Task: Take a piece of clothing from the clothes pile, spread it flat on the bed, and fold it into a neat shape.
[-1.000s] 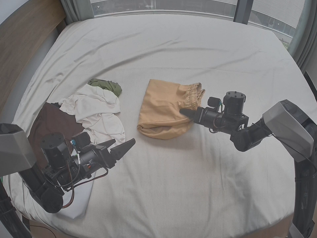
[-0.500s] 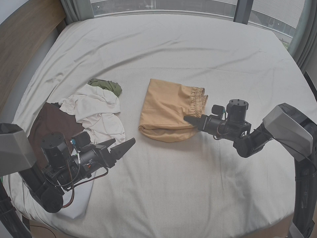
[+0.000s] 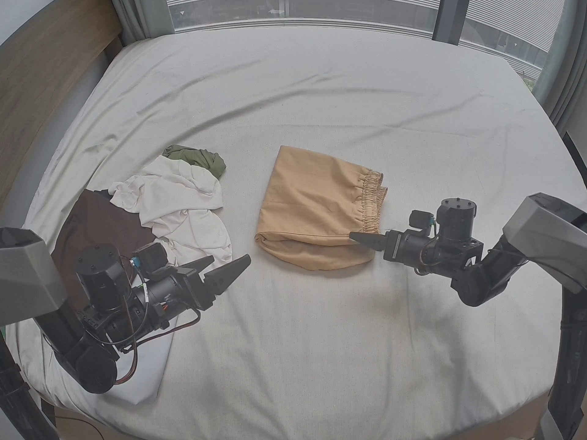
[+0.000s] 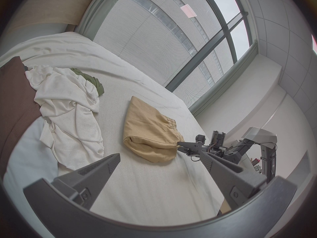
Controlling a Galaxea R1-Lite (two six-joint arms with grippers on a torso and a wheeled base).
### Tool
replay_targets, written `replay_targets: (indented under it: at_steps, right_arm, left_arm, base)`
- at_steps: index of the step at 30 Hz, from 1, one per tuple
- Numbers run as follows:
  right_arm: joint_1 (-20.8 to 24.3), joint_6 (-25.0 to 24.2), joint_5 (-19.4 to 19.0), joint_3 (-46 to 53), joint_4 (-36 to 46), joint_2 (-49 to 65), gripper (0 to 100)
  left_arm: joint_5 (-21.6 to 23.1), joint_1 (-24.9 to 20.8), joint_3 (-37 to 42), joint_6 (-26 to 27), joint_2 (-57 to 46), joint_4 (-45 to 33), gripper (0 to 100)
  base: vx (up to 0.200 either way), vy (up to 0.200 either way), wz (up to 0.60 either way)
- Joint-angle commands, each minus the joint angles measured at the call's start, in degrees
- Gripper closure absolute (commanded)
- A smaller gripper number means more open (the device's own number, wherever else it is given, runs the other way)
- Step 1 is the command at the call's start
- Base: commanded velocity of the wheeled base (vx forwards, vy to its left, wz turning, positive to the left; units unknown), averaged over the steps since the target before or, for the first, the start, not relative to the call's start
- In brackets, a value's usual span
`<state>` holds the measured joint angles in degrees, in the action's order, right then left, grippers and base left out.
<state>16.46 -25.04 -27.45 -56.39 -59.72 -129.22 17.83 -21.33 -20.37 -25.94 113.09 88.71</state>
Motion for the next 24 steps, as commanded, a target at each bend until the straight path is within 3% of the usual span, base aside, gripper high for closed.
replay_targets:
  at_steps: [1,10,15,16,23,24]
  right_arm:
    - [-0.6,0.5,0.3,8.1,-3.2,10.0,0]
    - [2.0,1.4,0.5,23.0,-5.1,27.0,0]
    - [2.7,3.9,0.9,31.0,-4.4,39.3,0]
    - [2.7,4.2,0.9,34.8,-3.7,46.1,0]
    - [1.4,7.2,1.1,41.8,6.2,63.8,0]
    - [-0.2,7.6,1.1,43.0,9.4,68.9,0]
  left_arm:
    - [0.0,-0.1,0.0,-0.8,-2.3,0.0,0]
    - [1.7,-0.6,3.8,-2.9,-11.3,0.0,0]
    - [1.5,-0.3,8.2,-2.5,-22.6,-0.9,0]
    - [1.5,-0.4,9.4,-2.4,-24.7,-1.3,0]
    - [0.9,-0.3,16.7,6.2,-33.3,-5.7,0]
    - [0.1,0.6,19.1,10.7,-33.8,-5.7,0]
  base:
    - [0.000,0.000,0.00]
    - [0.000,0.000,0.00]
    - [0.000,0.000,0.00]
    - [0.000,0.000,0.00]
    - [0.000,0.000,0.00]
    - [0.000,0.000,0.00]
